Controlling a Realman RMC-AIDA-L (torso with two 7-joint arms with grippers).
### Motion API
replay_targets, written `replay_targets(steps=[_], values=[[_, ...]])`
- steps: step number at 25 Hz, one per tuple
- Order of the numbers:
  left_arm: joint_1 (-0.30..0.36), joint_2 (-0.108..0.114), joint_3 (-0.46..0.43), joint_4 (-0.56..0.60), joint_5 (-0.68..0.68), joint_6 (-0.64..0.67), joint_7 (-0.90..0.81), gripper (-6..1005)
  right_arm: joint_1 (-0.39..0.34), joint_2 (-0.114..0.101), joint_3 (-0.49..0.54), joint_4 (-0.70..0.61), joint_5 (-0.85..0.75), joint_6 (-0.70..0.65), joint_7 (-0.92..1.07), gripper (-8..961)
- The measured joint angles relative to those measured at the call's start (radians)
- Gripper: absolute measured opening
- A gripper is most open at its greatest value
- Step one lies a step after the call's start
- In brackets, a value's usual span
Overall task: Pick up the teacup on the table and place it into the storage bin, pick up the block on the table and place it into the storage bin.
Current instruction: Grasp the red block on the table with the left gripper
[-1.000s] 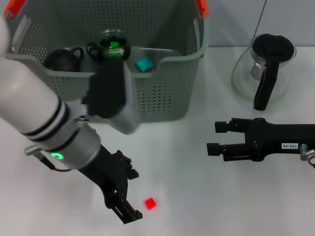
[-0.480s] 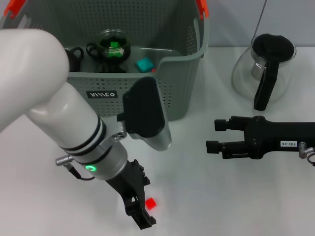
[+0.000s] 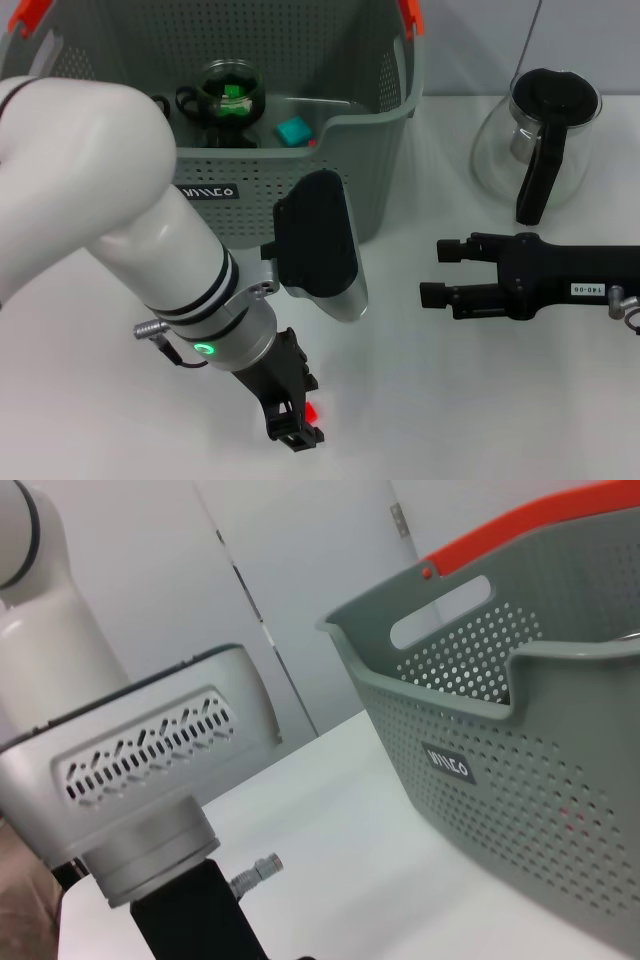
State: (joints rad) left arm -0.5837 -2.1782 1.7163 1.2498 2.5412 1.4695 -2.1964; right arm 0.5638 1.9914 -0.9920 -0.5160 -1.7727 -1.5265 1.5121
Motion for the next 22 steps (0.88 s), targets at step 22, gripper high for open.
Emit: replay_targets(steps=[22], values=[[-0.015, 0.0, 0.052, -0.035, 0.025, -0.049, 0.005, 528, 0.002, 0.0, 0.017, -0.001, -0.002, 0.003, -0.005, 916]])
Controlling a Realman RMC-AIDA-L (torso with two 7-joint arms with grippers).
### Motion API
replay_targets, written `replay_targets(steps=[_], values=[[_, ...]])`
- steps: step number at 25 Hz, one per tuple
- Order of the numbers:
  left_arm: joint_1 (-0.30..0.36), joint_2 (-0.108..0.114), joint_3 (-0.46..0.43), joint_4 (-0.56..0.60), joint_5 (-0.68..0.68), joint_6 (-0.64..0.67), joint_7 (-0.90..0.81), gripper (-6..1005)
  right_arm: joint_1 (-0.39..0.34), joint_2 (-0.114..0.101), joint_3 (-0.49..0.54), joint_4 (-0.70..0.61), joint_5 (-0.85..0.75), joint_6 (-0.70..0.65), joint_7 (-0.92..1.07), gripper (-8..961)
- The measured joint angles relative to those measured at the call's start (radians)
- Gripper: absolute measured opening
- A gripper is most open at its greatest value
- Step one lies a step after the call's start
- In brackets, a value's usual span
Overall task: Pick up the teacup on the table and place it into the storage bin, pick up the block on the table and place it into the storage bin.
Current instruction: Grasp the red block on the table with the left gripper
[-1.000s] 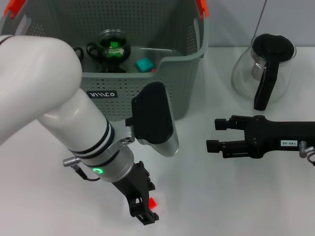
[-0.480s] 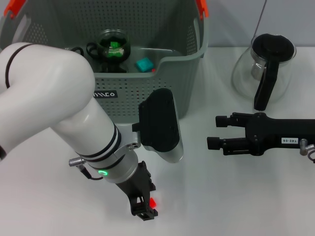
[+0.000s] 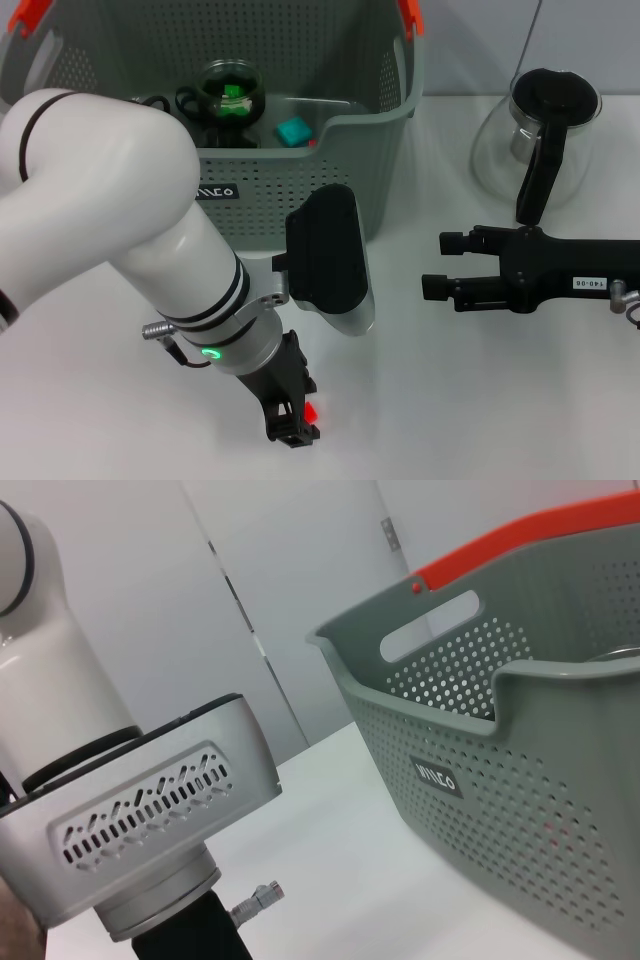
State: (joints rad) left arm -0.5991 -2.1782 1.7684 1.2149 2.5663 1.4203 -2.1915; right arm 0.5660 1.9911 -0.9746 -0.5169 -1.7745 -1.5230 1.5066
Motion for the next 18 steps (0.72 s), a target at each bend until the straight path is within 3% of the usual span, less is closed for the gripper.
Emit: replay_targets(steps=[5, 10, 18], values=[[-0.001, 0.0, 0.002, 0.0, 0.0, 0.001, -0.004, 514, 0.0, 0.0, 0.002, 0.0, -0.001, 0.0, 0.0, 917], [-0.001, 0.0, 0.003, 0.0, 0.0, 0.001, -0.006, 417, 0.001, 0.0, 0.002, 0.0, -0.001, 0.0, 0.0, 917], [-0.001, 0.0, 0.008, 0.0, 0.0, -0.001, -0.007, 412, 0.002, 0.0, 0.002, 0.0, -0.002, 0.0, 0.0, 916]])
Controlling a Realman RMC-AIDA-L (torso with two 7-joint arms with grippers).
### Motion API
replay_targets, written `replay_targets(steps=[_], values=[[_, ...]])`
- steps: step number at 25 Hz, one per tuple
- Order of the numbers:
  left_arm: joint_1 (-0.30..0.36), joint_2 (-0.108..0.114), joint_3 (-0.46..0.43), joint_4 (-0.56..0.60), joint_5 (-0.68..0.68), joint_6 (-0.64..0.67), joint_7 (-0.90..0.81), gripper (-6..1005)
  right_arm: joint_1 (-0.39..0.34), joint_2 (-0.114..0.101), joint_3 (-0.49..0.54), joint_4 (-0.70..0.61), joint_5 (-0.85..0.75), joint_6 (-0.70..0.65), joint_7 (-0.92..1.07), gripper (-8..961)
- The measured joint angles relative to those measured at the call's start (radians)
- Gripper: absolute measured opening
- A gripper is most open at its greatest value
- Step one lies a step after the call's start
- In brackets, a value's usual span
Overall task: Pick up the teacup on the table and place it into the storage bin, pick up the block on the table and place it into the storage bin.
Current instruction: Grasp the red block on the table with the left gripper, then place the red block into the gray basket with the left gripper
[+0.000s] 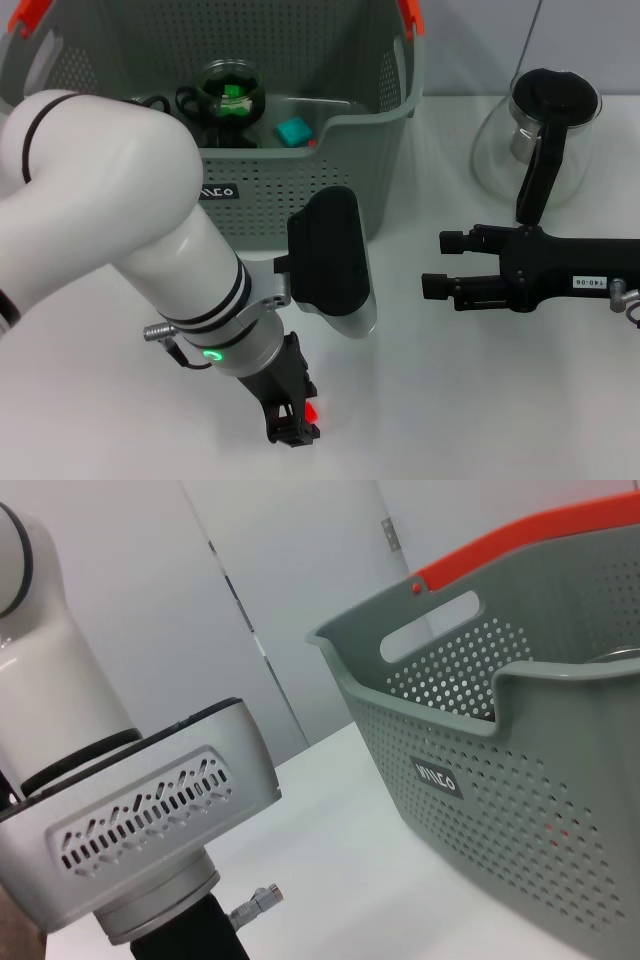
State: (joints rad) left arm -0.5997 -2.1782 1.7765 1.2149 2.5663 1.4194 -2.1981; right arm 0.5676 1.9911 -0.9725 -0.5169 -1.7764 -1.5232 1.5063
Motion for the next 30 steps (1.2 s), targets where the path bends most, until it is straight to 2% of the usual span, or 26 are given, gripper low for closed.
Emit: replay_targets(steps=[19, 20, 22, 27, 30], values=[[-0.001, 0.0, 0.005, -0.013, 0.002, -0.029, -0.032, 302, 0.0, 0.0, 0.002, -0.011, 0.003, 0.0, 0.0, 916], [-0.001, 0.0, 0.003, -0.008, 0.002, -0.025, -0.034, 263, 0.0, 0.0, 0.002, -0.011, 0.003, 0.0, 0.0, 916], [0.0, 0.0, -0.002, 0.007, 0.004, -0.011, -0.043, 185, 0.0, 0.0, 0.002, -0.011, 0.003, 0.0, 0.0, 916], [0.014, 0.0, -0.048, 0.086, 0.015, 0.063, -0.065, 209, 0.002, 0.0, 0.002, -0.012, 0.002, 0.0, 0.0, 916], [0.026, 0.0, -0.113, 0.148, 0.012, 0.098, -0.079, 224, 0.003, 0.0, 0.002, -0.014, 0.001, 0.0, -0.002, 916]])
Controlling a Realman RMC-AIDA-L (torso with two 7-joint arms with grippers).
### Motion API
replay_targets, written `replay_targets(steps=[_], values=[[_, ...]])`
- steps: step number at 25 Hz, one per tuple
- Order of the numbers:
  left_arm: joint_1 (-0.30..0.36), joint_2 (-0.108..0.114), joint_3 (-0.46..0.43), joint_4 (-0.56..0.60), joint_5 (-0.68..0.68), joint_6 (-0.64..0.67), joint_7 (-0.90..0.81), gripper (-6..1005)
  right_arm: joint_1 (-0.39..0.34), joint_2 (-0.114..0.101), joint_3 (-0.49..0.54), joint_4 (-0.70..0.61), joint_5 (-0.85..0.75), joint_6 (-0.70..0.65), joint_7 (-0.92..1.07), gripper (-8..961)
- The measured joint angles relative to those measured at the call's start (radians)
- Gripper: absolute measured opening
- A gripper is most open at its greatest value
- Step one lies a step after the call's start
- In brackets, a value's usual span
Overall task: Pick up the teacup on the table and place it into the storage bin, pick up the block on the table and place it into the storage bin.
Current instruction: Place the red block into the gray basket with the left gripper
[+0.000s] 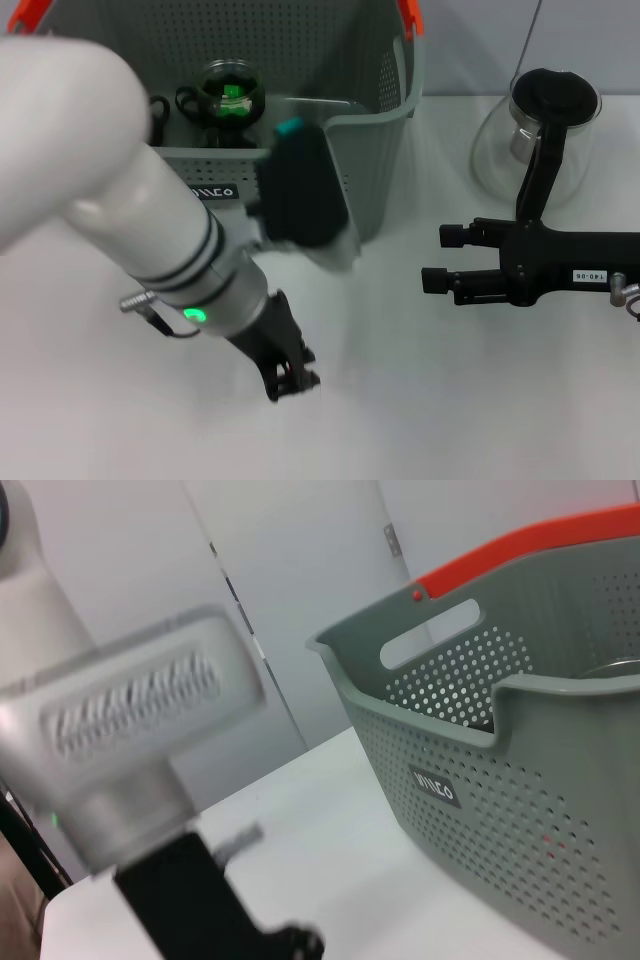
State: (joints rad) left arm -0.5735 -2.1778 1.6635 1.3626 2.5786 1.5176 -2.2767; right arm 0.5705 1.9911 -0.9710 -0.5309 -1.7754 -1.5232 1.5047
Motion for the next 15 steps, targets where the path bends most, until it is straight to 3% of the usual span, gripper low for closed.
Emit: replay_targets(steps=[5, 11, 12, 15], values=[[0.018, 0.005, -0.188, 0.127, -0.077, 0.093, -0.019, 249, -0.006, -0.003, 0.0, 0.0, -0.001, 0.0, -0.01, 916], [0.011, 0.017, -0.616, 0.237, -0.356, 0.251, 0.037, 278, -0.026, -0.014, 0.016, 0.0, -0.001, 0.0, -0.012, 916], [-0.006, 0.025, -0.726, 0.234, -0.417, 0.256, 0.054, 283, -0.031, -0.017, 0.021, 0.002, -0.001, 0.0, -0.015, 916], [-0.042, 0.05, -0.851, 0.177, -0.49, 0.178, 0.091, 297, -0.042, -0.022, 0.035, 0.004, -0.001, -0.005, -0.024, 916]])
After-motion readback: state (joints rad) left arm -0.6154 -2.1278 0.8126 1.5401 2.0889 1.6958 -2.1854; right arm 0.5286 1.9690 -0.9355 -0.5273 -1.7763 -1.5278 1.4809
